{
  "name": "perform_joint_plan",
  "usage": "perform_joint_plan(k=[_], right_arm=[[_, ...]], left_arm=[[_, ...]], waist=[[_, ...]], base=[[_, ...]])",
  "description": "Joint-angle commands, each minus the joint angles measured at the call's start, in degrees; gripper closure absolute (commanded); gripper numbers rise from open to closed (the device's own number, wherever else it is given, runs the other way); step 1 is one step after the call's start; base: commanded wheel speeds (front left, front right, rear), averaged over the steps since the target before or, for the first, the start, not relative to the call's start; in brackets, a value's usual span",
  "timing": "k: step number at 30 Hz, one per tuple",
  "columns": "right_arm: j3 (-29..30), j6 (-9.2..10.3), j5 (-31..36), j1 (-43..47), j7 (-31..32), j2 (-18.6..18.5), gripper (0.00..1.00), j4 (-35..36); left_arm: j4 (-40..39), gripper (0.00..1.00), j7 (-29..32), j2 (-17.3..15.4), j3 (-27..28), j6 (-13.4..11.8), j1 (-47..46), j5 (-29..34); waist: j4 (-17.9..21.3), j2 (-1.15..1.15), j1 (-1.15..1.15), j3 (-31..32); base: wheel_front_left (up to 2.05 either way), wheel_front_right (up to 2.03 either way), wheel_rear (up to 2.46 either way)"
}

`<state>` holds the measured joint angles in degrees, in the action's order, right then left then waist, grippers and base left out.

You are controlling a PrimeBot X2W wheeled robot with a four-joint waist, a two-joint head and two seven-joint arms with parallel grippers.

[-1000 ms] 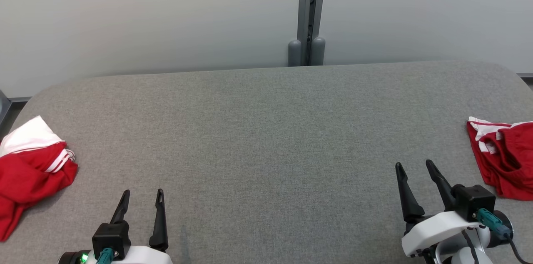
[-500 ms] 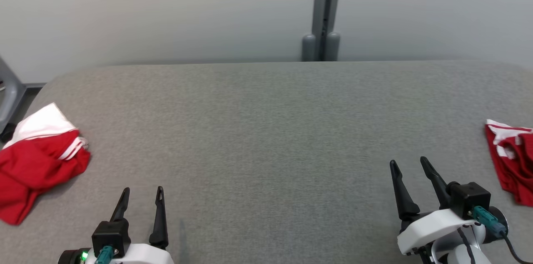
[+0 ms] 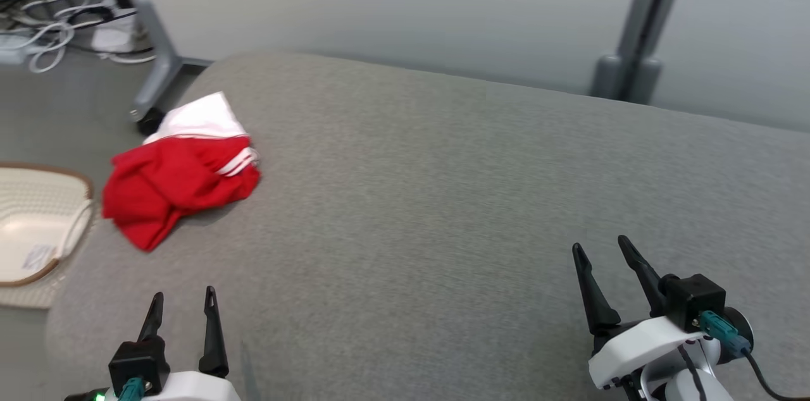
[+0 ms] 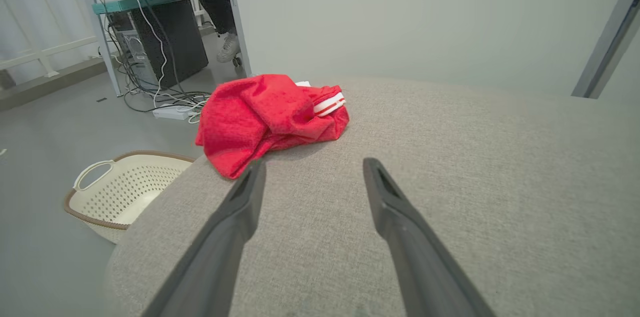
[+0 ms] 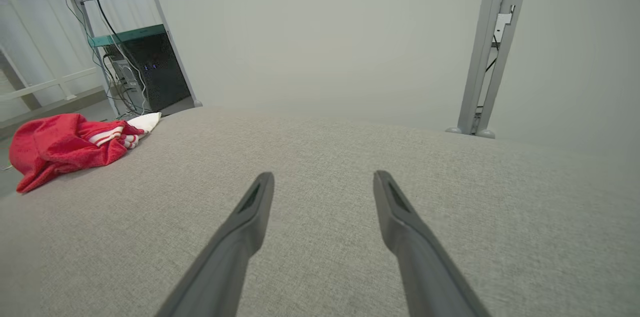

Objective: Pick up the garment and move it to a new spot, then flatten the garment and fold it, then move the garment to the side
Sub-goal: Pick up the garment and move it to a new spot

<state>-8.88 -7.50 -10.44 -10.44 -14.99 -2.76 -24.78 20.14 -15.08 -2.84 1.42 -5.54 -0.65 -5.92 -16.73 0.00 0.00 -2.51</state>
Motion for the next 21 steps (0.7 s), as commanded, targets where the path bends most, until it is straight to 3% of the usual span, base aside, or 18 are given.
perform_joint_plan(k=[1,10,21], right_arm=[[-0.17,0.01,-0.37,-0.46,-0.28,-0.33,0.00,-0.04],[-2.07,0.02,-0.72,0.22,-0.28,-0.33,0.00,-0.88],[-3.40,0.02,-0.07,-0.84,-0.28,-0.34,0.00,-0.88]], left_arm=[[-0.02,0.00,-0.12,-0.18,0.58,-0.09,0.23,0.17],[-0.21,0.00,-0.12,-0.17,3.46,-0.11,1.86,-0.03],[0.83,0.00,-0.12,-0.17,4.80,0.89,0.32,-2.82]], waist=[[-4.35,0.00,0.00,-0.15],[-9.70,0.00,0.00,0.58],[-8.13,0.00,0.00,-1.25]], base=[[0.00,0.00,0.00],[0.00,0.00,0.00],[0.00,0.00,0.00]])
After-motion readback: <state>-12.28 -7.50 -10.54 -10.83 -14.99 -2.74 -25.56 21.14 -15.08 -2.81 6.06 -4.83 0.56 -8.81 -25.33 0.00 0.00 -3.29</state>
